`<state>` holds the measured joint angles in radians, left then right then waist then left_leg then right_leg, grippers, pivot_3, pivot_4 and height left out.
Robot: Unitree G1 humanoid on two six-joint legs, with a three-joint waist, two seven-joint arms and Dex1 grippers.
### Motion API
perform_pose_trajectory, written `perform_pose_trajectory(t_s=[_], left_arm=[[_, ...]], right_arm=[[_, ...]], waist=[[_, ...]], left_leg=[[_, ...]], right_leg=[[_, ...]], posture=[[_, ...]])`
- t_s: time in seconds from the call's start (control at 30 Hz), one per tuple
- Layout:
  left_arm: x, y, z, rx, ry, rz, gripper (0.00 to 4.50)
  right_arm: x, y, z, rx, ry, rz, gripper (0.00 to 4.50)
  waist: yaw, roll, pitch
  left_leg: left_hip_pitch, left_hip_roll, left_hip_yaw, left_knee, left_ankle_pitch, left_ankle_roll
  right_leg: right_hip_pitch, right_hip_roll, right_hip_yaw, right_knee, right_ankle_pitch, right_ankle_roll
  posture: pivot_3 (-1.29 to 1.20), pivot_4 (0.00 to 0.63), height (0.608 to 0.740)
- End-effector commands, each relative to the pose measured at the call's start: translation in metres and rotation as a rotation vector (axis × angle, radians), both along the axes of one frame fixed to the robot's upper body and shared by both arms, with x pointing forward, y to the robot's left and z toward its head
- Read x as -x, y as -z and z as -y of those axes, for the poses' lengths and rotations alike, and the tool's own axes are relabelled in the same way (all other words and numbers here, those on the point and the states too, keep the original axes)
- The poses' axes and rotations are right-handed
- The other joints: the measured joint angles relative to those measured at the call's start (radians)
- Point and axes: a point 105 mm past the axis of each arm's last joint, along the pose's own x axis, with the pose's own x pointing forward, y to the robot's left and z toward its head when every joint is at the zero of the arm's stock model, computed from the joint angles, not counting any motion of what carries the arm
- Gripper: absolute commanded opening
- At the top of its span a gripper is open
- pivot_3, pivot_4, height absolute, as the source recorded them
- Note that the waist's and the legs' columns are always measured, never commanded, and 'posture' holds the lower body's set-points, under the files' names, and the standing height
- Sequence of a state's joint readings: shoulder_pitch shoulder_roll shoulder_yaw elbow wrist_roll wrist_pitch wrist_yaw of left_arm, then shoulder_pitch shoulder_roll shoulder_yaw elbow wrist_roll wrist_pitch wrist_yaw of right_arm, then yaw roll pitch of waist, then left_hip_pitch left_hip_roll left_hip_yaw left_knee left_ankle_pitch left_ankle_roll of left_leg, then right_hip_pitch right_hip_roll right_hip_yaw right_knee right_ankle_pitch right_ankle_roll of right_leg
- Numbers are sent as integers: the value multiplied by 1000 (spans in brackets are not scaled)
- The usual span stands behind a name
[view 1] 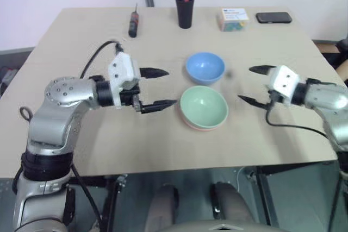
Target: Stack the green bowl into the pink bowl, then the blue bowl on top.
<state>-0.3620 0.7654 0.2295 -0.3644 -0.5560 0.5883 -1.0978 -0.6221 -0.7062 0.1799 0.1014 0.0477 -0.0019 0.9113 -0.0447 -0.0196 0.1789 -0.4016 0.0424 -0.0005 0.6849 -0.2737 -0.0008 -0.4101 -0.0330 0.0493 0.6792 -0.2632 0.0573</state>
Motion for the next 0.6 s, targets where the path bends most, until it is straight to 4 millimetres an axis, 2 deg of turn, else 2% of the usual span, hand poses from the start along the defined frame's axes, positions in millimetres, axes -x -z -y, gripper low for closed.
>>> perform_pose_trajectory(t_s=[0.03, 0.2, 0.37, 0.4, 0.6], left_arm=[[19, -9, -6, 44, -21, 26, 4384], [27, -2, -21, 83, -137, -10, 4384], [32, -2, -22, 104, -185, 4, 4384], [33, -3, -21, 105, -186, 5, 4500], [37, -3, -22, 106, -206, 9, 4500]], right_arm=[[-14, 3, -12, 109, -82, 80, 4500], [-31, 11, -31, 190, -169, 117, 4500], [-49, 21, -43, 262, -174, 138, 4500], [-51, 22, -44, 269, -173, 137, 3974], [-59, 27, -41, 320, -165, 144, 1611]], waist=[[7, 0, 0], [24, -1, 0], [24, 0, 0], [24, 0, 0], [16, 0, 0]], left_leg=[[0, 0, 0, 0, 0, 0], [-2, -2, -1, 0, 0, 0], [0, -2, -1, 0, 0, -1], [1, -2, -1, 0, 0, -1], [1, -2, 0, -1, 2, -5]], right_leg=[[0, 0, 0, -1, 0, 0], [0, -3, -2, -2, 0, 0], [1, -3, -2, 0, 0, 0], [1, -3, -2, 0, 0, 0], [1, -3, -1, -1, 0, 0]], posture=[[0, 150, 740], [0, 150, 740], [0, 150, 740], [0, 150, 740], [0, 150, 740]])
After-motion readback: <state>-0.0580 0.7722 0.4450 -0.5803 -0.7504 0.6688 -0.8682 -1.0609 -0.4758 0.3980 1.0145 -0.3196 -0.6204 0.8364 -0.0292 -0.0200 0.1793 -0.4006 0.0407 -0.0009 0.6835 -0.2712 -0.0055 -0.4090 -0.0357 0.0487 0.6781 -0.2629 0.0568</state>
